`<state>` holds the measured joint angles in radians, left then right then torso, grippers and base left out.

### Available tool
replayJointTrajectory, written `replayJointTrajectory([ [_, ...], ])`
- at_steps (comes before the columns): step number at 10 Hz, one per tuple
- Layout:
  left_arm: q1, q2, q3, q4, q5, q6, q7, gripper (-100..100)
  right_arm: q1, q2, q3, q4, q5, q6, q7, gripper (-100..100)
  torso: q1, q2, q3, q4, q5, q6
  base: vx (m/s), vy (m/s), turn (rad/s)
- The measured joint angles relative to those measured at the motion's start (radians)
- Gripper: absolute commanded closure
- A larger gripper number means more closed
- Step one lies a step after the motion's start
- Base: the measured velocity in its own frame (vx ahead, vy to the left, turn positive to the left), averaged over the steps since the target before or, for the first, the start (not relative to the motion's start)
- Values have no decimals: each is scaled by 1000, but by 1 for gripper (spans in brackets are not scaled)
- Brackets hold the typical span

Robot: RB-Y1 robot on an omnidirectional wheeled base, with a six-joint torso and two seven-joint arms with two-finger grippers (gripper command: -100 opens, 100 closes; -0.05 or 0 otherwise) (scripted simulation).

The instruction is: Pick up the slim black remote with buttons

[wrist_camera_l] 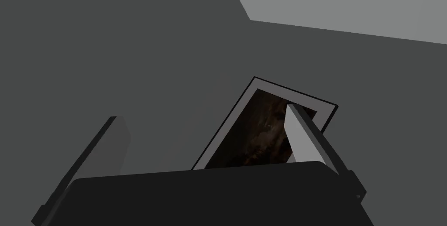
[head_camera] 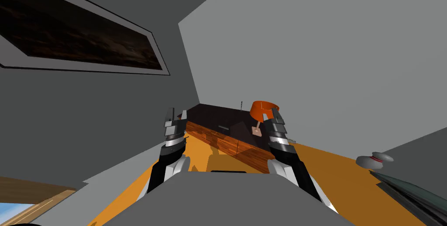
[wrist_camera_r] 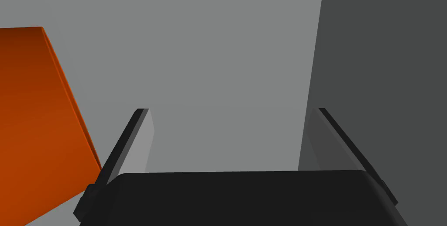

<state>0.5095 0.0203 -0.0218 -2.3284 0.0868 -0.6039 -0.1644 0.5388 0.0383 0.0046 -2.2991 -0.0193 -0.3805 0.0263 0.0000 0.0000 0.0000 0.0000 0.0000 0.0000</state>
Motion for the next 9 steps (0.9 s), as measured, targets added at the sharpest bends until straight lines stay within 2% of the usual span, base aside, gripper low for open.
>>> replayJointTrajectory([
  [3,0,0,0,0,0,0,0,0,3,-78,-10,33,26,-7,10,-100,3,-1,-1,0,1,0,18,57,111],
  [5,0,0,0,0,0,0,0,0,7,-141,-26,75,55,-16,19,-100,5,-2,-1,-1,1,0,39,91,164],
  [7,0,0,0,0,0,0,0,0,25,-191,-31,137,103,-45,40,-100,7,-3,-2,-1,1,0,57,106,218],
  [9,0,0,0,0,0,0,0,0,34,-238,-38,187,162,-52,65,-100,7,-4,-2,-1,2,0,49,94,138],
])
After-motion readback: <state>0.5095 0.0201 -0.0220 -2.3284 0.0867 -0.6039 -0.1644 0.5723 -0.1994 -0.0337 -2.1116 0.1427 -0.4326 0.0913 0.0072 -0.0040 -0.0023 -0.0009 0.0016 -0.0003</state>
